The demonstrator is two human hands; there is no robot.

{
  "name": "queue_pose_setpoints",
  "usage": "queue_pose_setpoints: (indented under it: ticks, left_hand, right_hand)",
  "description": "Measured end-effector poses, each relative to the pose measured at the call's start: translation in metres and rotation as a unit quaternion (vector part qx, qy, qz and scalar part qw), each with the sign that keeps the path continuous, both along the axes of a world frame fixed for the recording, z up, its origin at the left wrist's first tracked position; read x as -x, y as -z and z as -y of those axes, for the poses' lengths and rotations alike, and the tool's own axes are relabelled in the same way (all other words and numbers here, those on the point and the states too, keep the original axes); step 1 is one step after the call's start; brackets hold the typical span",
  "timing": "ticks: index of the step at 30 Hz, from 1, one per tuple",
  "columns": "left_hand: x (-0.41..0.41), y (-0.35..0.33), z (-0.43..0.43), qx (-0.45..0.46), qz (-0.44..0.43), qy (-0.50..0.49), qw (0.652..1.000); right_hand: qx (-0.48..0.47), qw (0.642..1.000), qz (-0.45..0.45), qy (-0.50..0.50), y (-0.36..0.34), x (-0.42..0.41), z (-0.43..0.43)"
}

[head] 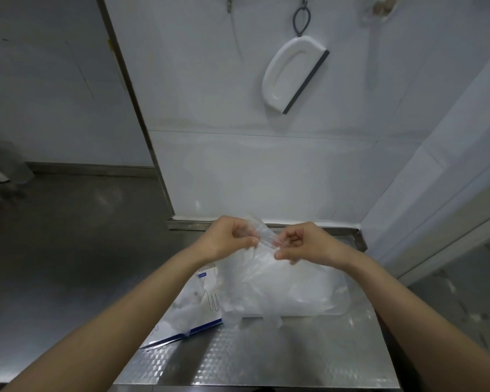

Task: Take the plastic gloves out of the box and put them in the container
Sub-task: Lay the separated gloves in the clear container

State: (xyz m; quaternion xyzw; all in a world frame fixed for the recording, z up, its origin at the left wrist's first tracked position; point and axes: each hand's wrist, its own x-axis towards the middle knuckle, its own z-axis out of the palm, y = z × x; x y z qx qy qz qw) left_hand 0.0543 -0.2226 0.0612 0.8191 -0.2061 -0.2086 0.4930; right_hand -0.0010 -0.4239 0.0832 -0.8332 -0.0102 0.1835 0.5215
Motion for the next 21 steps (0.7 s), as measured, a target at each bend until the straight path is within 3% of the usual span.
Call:
queue_pose_setpoints:
  ticks: [2,5,10,14,16,21]
  left_hand:
    - [-0.004,0.002,0.002,-0.023,0.015,-0.018,0.999]
    - [-0.012,-0.008,0.013,0.008,0.038,-0.05,0.998]
    - [-0.011,-0.044,0.031,0.113,0.168,-0.114,0.973]
    - [0.003,-0.039,0.024,0.12,0.295,-0.034,0.947]
    - [0.004,-0.017,0.016,0.049,0.337,0.031,0.94]
    - [0.009,0.042,-0.001,-0.167,0.357,0.133,0.91]
  right_hand:
    - [0.053,0.998,0.013,0.023,0.0,-0.003,0.011]
    - [0.114,0.98,0.121,0.105,-0.006,-0.009,0.024]
    - [0.136,0.904,0.357,0.192,-0.033,-0.002,0.029]
    - [0.243,0.819,0.508,0.114,-0.03,0.018,0.031]
    - [0.282,0.814,0.504,0.067,-0.012,0.028,0.029]
    - [0.332,0.883,0.329,-0.036,0.054,0.042,0.023]
